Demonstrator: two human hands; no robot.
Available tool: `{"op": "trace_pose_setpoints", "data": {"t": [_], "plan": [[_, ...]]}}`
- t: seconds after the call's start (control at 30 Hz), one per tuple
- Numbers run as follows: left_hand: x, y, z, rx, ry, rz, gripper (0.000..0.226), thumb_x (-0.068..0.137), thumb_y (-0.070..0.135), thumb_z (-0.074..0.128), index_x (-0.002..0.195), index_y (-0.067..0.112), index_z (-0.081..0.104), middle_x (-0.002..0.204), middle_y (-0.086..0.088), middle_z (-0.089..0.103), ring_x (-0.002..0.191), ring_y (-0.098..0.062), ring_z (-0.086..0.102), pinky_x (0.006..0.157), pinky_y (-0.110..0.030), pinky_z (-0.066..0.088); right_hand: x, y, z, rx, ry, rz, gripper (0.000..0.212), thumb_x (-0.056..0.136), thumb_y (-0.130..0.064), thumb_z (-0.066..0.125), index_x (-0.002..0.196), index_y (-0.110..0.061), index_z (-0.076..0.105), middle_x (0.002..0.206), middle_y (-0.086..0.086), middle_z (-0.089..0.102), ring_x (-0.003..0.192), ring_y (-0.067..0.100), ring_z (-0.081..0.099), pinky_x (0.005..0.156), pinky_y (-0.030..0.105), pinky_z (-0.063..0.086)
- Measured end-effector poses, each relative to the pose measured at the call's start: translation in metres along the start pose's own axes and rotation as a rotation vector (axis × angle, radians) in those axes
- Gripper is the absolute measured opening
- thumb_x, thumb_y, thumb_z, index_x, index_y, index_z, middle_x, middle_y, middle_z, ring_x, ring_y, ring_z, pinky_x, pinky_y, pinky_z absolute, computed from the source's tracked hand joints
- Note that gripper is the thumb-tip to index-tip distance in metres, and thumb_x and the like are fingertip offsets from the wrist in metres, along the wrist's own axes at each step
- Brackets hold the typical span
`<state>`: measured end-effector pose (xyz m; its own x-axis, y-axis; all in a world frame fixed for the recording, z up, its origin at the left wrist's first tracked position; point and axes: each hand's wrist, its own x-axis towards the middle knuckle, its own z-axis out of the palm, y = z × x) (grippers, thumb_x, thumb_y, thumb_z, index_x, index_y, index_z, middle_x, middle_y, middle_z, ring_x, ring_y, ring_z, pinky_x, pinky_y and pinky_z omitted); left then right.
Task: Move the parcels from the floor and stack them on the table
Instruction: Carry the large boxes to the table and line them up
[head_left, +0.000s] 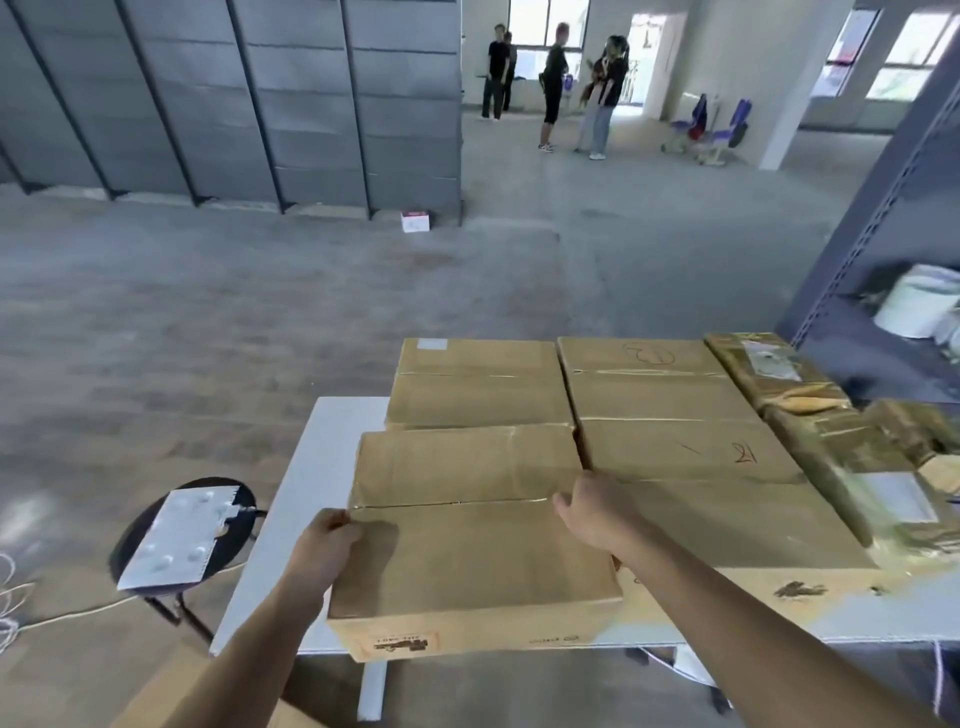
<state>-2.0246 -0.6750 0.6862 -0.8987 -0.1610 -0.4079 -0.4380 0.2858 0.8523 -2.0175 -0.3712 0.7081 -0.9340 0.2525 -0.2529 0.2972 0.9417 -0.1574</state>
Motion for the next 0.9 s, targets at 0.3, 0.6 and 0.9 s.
{"op": "trace_pose_setpoints", "data": {"t": [0.3,0.6,0.9], "plan": [[0.023,-0.005,0.034,-0.015,0.095,-0.009,0.026,0.091,0.003,0.047,0.109,0.016,0.059,0.106,-0.009,0.062,0.099,-0.03,0.057,0.092,-0.044,0.045,0.022,0.028,0.001,0.062,-0.044,-0.016,0.047,0.101,-0.038,0.036,0.109,-0.002,0.064,0.126,0.021,0.053,0.114,0.032,0.053,0.095,0.033,0.041],[0.083,0.01,0.036,0.258,0.002,0.062,0.017,0.088,0.009,0.047,0.087,-0.005,0.057,0.076,-0.02,0.052,0.077,-0.014,0.035,0.059,-0.029,0.03,0.064,0.008,-0.009,-0.002,0.012,0.088,0.039,0.098,-0.03,0.04,0.125,-0.007,0.055,0.135,0.014,0.044,0.117,0.03,0.053,0.094,0.038,0.047],[0.156,0.068,0.036,0.256,-0.108,0.103,0.047,0.091,0.022,0.05,0.133,0.002,0.046,0.105,-0.006,0.061,0.089,-0.021,0.055,0.071,-0.028,0.038,0.119,-0.029,-0.024,0.072,0.04,0.135,0.034,0.094,-0.026,0.045,0.118,-0.005,0.056,0.122,0.017,0.055,0.116,0.033,0.051,0.093,0.038,0.046]]}}
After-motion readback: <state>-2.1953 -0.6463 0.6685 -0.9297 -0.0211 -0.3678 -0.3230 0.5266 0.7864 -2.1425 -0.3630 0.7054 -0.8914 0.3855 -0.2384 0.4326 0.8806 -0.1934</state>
